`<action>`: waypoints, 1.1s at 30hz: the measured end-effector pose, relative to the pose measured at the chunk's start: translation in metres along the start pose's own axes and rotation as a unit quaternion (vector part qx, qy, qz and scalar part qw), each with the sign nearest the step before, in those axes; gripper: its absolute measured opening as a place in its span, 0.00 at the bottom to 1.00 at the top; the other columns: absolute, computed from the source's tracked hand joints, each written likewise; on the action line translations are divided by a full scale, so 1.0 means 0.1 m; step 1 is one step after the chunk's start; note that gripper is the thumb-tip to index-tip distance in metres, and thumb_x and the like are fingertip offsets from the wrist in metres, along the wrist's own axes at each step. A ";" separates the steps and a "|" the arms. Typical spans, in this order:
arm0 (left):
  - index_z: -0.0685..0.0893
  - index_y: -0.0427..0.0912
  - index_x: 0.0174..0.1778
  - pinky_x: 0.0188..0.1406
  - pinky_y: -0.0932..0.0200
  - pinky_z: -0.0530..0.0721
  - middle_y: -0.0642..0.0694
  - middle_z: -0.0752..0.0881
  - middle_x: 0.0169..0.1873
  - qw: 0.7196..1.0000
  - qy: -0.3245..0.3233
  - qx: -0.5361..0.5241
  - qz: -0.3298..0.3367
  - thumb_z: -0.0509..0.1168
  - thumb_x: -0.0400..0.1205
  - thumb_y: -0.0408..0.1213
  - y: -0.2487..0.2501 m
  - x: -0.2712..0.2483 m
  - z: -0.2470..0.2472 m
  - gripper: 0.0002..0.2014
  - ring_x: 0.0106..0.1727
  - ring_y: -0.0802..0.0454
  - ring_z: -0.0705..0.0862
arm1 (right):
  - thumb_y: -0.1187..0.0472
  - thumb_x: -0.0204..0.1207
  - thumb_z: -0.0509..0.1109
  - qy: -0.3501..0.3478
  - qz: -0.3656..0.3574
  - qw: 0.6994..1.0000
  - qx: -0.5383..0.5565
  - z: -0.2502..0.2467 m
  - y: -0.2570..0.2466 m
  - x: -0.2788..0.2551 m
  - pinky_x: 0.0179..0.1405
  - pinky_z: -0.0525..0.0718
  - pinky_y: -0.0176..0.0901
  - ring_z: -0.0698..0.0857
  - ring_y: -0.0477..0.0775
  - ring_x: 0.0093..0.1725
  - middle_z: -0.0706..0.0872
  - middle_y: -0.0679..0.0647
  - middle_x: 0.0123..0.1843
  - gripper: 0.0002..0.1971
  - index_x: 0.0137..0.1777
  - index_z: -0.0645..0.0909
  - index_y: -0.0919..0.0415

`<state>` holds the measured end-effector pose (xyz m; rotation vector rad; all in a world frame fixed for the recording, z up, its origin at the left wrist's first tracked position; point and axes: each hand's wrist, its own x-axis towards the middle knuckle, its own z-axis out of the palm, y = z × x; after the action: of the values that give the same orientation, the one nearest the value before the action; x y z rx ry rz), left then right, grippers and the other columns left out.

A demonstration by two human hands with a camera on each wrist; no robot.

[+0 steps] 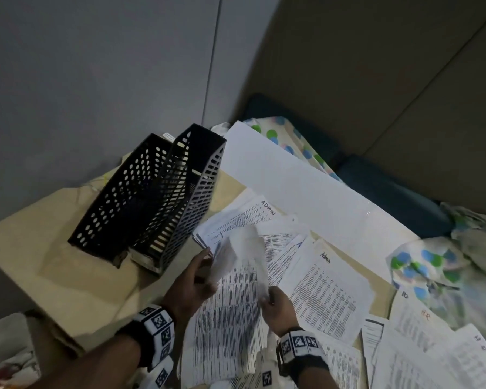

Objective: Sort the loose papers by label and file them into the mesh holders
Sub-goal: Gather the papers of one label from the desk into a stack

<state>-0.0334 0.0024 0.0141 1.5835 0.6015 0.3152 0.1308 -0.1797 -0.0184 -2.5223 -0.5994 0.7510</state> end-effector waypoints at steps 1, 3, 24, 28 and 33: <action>0.58 0.61 0.75 0.61 0.75 0.73 0.68 0.69 0.69 1.000 -0.011 0.022 -0.008 0.66 0.56 0.77 0.01 -0.02 0.00 0.52 0.68 0.74 0.72 | 0.60 0.81 0.62 -0.007 0.010 1.000 -0.001 0.03 0.01 0.00 0.41 0.80 0.44 0.85 0.57 0.45 0.87 0.55 0.48 0.07 0.56 0.76 0.58; 0.55 0.51 0.79 0.64 0.80 0.66 0.66 0.63 0.72 0.994 -0.029 0.094 -0.044 0.74 0.67 0.60 -0.08 -0.02 0.02 0.49 0.72 0.72 0.65 | 0.63 0.81 0.59 -0.020 0.021 1.000 -0.007 0.08 0.03 -0.02 0.41 0.81 0.44 0.86 0.59 0.45 0.88 0.59 0.51 0.12 0.63 0.72 0.59; 0.81 0.51 0.62 0.64 0.51 0.80 0.56 0.88 0.54 0.996 0.038 -0.045 -0.062 0.71 0.77 0.33 0.08 0.00 -0.28 0.18 0.58 0.55 0.85 | 0.60 0.76 0.71 -0.010 -0.002 0.967 0.254 -0.08 -0.32 -0.18 0.62 0.83 0.65 0.85 0.58 0.60 0.83 0.57 0.65 0.22 0.66 0.67 0.46; 0.72 0.59 0.68 0.70 0.46 0.77 0.52 0.82 0.63 0.998 0.008 0.031 -0.052 0.69 0.77 0.33 -0.01 -0.03 -0.39 0.26 0.64 0.56 0.80 | 0.70 0.73 0.74 -0.064 -0.040 0.969 0.235 -0.08 -0.40 -0.30 0.72 0.75 0.61 0.70 0.52 0.74 0.65 0.46 0.73 0.48 0.83 0.43 0.52; 0.69 0.69 0.57 0.49 0.65 0.83 0.66 0.79 0.52 0.997 0.004 0.017 -0.080 0.68 0.74 0.23 -0.08 -0.16 -0.19 0.32 0.57 0.56 0.81 | 0.70 0.76 0.69 0.045 -0.126 0.981 0.144 -0.16 -0.46 -0.10 0.79 0.66 0.50 0.66 0.47 0.76 0.67 0.45 0.75 0.35 0.80 0.60 0.51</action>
<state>-0.0587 0.0095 0.0110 1.5563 0.7377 0.1929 0.1200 -0.1518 0.0217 -2.1530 -0.7074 0.5822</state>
